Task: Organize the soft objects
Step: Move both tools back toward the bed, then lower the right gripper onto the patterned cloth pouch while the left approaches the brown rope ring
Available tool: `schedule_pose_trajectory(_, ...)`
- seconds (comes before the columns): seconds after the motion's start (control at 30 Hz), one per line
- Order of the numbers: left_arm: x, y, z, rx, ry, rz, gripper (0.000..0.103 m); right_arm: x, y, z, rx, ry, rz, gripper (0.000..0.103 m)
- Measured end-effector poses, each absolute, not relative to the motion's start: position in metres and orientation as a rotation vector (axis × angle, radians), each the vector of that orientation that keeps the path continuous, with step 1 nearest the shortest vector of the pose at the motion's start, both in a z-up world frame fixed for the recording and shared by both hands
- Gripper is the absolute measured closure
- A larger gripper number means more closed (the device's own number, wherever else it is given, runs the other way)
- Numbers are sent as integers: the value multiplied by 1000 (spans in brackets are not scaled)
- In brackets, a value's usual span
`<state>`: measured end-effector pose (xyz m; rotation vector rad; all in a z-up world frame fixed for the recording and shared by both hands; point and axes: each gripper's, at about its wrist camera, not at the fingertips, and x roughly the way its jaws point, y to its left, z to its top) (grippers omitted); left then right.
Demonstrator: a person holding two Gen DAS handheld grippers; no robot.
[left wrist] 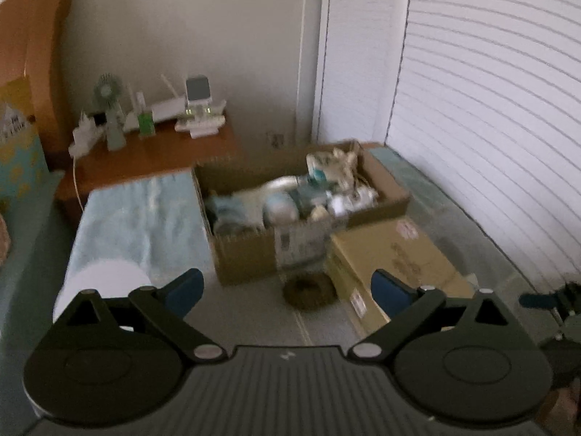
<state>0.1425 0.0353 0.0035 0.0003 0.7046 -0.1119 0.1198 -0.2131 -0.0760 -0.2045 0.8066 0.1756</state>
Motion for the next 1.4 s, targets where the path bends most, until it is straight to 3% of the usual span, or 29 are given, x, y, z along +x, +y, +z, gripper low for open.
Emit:
schedule_pose_trajectory(0.77, 156, 31, -69, 99, 910, -228, 4, 117, -222, -76, -201, 803, 130, 0)
schedule_pose_trajectory(0.8, 157, 32, -73, 98, 920, -235, 1, 118, -222, -76, -198, 805, 131, 0)
schedule_pose_trajectory(1.2, 147, 37, -77, 112, 848, -270, 0, 117, -227, -78, -180, 804, 155, 0)
schedule_pose_trajectory(1.4, 152, 35, -72, 117, 813, -279, 8, 114, -228, -78, -180, 802, 186, 0)
